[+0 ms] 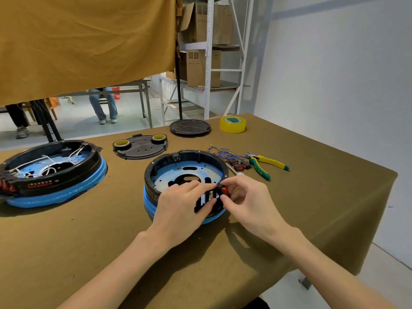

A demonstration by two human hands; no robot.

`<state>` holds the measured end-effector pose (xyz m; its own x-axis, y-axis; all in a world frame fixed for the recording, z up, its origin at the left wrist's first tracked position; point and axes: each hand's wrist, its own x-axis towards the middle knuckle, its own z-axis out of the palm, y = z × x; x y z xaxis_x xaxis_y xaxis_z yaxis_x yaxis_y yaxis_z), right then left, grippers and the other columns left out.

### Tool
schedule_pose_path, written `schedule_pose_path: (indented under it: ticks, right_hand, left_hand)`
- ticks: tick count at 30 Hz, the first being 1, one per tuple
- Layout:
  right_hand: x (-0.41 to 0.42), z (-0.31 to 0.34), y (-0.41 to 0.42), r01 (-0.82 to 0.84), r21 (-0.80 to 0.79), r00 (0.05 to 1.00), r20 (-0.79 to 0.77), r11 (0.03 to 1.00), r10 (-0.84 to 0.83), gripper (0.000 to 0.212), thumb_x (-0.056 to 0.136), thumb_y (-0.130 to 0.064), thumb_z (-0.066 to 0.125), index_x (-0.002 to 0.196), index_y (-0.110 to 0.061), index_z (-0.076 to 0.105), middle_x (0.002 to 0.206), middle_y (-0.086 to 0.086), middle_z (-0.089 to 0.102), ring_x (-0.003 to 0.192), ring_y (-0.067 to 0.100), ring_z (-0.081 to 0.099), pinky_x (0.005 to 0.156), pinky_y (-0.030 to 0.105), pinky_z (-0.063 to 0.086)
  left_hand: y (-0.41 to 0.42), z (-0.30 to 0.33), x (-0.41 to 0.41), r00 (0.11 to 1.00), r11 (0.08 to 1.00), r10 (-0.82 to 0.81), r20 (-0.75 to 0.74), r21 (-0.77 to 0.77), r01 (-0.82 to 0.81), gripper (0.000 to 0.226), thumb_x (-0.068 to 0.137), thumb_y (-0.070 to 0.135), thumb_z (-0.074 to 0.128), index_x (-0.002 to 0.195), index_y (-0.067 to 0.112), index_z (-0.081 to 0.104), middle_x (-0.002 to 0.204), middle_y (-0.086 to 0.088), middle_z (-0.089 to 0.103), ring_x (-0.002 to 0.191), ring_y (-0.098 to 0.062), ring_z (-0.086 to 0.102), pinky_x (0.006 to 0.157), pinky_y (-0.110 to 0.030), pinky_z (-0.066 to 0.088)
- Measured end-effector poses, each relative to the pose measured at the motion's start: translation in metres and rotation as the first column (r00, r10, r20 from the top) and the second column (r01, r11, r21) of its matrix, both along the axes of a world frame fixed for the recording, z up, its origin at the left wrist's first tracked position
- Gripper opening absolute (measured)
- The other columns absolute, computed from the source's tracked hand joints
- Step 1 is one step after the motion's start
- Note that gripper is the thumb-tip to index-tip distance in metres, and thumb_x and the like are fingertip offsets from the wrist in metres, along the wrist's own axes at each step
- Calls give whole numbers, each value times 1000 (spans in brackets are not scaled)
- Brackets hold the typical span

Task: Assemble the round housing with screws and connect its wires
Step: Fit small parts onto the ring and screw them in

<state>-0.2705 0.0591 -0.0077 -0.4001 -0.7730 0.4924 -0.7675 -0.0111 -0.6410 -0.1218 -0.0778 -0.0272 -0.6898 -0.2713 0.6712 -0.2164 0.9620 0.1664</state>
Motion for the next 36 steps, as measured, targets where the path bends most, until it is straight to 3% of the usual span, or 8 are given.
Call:
schedule_pose_path:
  ticks: [6,15,17,19,21,25,30,36]
  right_hand:
    - [8,4,7,-43,-13,999,19,999,44,49,87,-11,79,127,-26,56,91,-12,64,79,9,68,69,20,58]
    - [17,4,11,22,-154,981,194,988,8,44,85,-7,81,121,-22,59,100,-7,66,83,12,66,74,25,57]
    - [18,3,12,66,-63,943,331,996,-41,41,86,-20,82,120,-24,58,94,-3,67,75,8,64,68,22,56]
    - [21,4,9,-36,45,820,572,998,4,41,88,-35,79,122,-23,59,86,6,73,66,9,66,62,22,57]
    - [25,7,5,-70,31,746,665,997,32,40,89,-40,76,120,-20,61,83,5,76,64,15,70,58,25,58]
    - [27,7,-3,-22,-84,786,614,996,69,20,93,-23,75,108,-13,67,81,6,76,66,20,74,54,26,57]
    - [26,-1,-3,27,-32,887,462,999,-9,18,88,-30,80,99,-24,67,82,-2,73,66,16,74,49,26,56]
    - [19,-4,3,132,-3,950,287,991,-125,28,85,-15,78,105,-29,63,78,-8,70,74,3,67,63,15,54]
  left_hand:
    - [-4,-1,1,998,998,-56,-42,-2,56,36,97,47,56,124,31,72,119,9,68,84,-6,63,69,-24,53]
    - [-3,-1,2,980,983,-91,-178,139,117,27,92,43,66,104,22,75,106,9,68,87,-7,66,74,-34,59]
    - [-1,-1,3,971,982,-89,-222,145,123,27,92,40,65,106,19,75,105,7,68,90,-5,66,76,-31,60]
    - [0,-1,3,967,984,-93,-238,125,125,30,93,40,62,105,16,75,105,3,68,91,-8,66,75,-31,60]
    - [0,-2,3,970,991,-97,-225,72,116,31,92,39,63,101,13,77,103,-1,68,86,-12,67,72,-34,61]
    - [-2,-6,6,966,992,-97,-241,54,113,30,90,37,67,98,11,80,103,-6,70,83,-13,70,71,-36,62]
    - [0,-9,4,975,996,-91,-201,-16,90,28,89,39,69,90,14,81,101,-6,71,78,-15,70,65,-39,61]
    - [2,-5,5,988,998,-37,-147,36,43,36,83,42,76,110,18,76,112,1,72,87,-14,71,74,-29,60]
